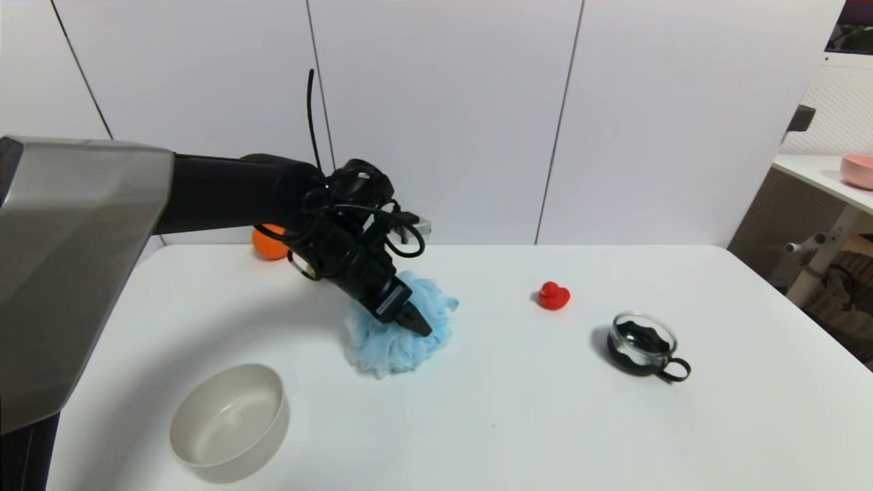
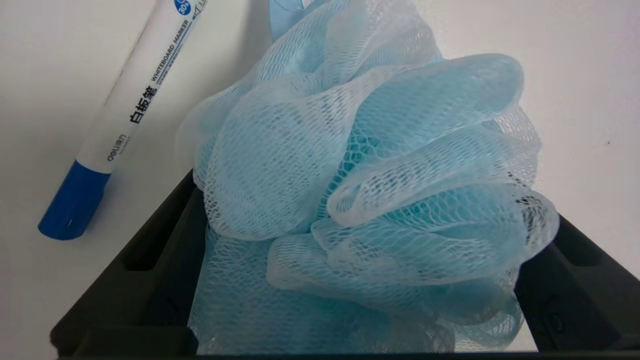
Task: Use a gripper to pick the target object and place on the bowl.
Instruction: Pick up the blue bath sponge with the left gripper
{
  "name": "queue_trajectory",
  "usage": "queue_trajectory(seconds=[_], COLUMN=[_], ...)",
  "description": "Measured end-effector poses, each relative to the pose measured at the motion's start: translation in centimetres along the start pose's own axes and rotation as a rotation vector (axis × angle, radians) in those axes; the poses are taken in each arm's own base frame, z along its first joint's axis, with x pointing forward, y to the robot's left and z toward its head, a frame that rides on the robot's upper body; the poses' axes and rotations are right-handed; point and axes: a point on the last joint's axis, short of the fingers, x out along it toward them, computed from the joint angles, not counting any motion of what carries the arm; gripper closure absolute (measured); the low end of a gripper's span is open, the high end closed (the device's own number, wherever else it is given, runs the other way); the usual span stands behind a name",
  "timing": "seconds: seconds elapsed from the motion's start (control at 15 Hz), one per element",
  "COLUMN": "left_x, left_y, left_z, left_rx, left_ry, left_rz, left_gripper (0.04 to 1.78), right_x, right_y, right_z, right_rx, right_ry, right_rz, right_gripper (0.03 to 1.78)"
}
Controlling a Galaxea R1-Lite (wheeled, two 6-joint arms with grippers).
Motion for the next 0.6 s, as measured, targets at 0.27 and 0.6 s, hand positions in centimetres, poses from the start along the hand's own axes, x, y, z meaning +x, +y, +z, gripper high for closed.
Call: queue_trajectory(seconds=[0.27, 0.6], left_x=[0.49, 0.78], left_y=[-0.09, -0.10], left_z=[-0.13, -0.40], left_rx=[-0.001, -0.008], left_ry=[0.013, 0.026], left_rz=[-0.008, -0.014], left_gripper=[0.11, 0.72], right_x=[0.00, 0.00], right_y=[0.00, 0.00], right_z=[0.00, 0.01], right_rx=[0.000, 0.000], right_ry=[0.000, 0.000], right_rz=[0.000, 0.000], right_gripper=[0.06, 0.06])
